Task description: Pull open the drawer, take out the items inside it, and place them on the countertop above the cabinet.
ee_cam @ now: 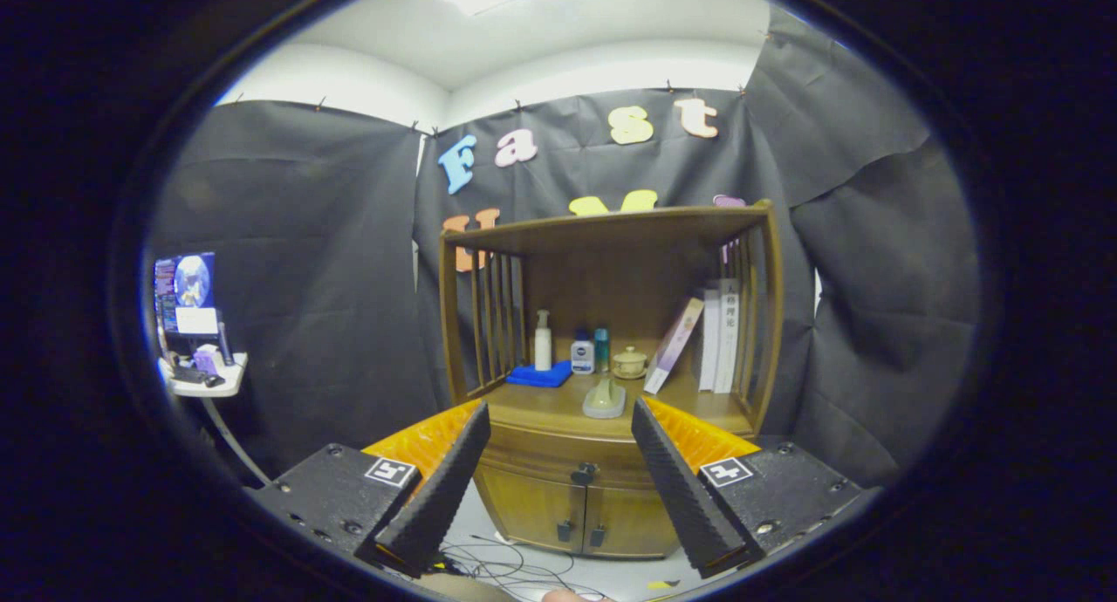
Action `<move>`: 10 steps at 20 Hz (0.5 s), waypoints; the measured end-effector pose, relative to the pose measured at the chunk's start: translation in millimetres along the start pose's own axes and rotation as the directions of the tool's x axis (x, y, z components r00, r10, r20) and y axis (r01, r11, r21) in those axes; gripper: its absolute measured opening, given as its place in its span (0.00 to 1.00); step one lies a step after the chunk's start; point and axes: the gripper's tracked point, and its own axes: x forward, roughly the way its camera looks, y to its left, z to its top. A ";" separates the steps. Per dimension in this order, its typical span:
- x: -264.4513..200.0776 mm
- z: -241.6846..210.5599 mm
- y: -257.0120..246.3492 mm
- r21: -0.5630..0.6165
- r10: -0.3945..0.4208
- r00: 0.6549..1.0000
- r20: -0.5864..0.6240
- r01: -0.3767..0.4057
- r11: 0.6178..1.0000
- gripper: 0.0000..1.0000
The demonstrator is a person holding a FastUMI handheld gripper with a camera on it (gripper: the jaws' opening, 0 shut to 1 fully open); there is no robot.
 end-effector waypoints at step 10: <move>-122.1 26.7 -76.6 0.050 -0.084 0.987 0.134 0.078 0.996 1.00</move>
